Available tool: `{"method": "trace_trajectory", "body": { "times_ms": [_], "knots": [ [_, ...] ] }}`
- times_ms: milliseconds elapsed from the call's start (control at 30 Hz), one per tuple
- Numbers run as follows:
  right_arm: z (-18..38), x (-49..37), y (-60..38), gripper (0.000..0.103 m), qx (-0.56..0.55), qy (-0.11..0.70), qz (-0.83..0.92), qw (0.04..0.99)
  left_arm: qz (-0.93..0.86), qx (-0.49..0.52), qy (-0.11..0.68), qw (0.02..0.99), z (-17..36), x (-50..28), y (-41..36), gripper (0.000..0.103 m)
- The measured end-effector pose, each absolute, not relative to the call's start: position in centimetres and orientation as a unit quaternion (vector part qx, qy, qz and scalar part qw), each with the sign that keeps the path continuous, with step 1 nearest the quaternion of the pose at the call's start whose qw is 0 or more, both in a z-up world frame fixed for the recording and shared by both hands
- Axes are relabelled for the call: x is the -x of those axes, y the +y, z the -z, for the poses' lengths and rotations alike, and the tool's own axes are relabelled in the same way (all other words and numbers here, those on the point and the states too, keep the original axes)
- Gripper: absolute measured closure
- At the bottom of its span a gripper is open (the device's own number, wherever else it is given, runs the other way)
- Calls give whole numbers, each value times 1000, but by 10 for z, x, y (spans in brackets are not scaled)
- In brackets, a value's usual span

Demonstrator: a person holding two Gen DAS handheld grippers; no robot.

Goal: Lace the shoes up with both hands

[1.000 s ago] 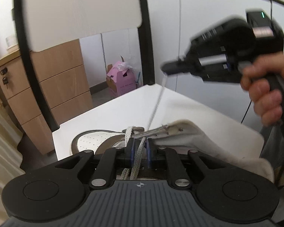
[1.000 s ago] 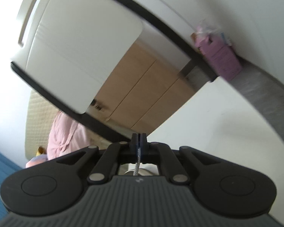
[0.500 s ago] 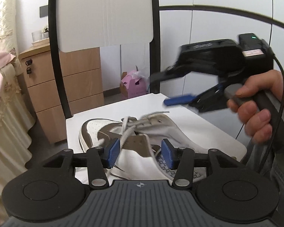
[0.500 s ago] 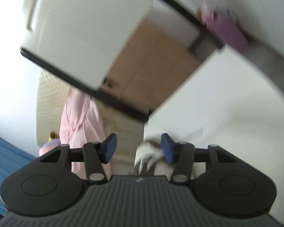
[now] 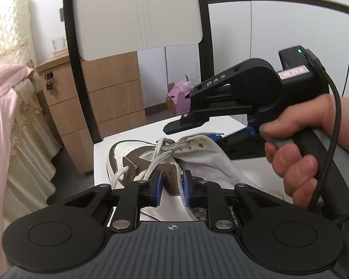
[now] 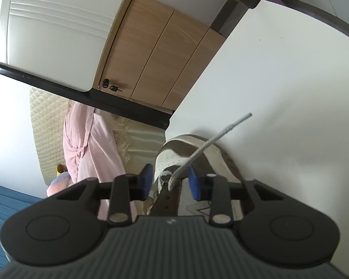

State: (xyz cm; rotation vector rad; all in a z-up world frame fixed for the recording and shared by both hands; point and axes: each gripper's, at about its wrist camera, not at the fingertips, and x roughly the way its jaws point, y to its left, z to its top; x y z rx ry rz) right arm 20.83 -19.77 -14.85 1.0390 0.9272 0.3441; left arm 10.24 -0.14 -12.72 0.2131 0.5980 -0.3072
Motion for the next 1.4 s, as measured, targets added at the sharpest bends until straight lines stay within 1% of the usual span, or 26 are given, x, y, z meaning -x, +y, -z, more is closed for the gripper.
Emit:
{"method": "trace_trajectory", "body": {
  "times_ms": [33,100,267,433,567,867,1067,1133,1200,1267,1333,1400],
  "knots": [
    [149,-209,-198,87,-475,424,-157,755,150,-108,292,938,127,-102,-2,83],
    [151,-210,-197,99,-474,425,-157,755,147,-111,293,938,128,-102,-4,83],
    [149,-209,-192,100,-473,407,-168,763,137,-96,301,939,128,-102,-4,84],
    [149,-206,-205,100,-482,390,-136,772,121,-81,311,939,129,-102,-7,85],
    [137,-209,-219,100,-460,363,-117,802,114,-74,320,937,131,-105,-6,85],
    [117,-200,-293,100,-410,287,-22,866,101,-56,331,936,134,-108,-4,85],
    [114,-188,-323,100,-382,281,2,880,99,-62,329,937,136,-110,-7,85],
    [113,-185,-327,95,-373,284,4,883,100,-59,329,937,136,-110,-7,85],
    [110,-181,-330,95,-363,284,9,887,101,-59,327,938,137,-109,-6,85],
    [106,-178,-331,86,-352,282,17,893,102,-58,326,938,137,-109,-5,84],
    [102,-173,-330,54,-344,275,24,897,103,-55,326,938,137,-110,-3,84],
    [97,-167,-329,44,-340,264,22,902,105,-52,325,938,137,-110,-2,84]
  ]
}}
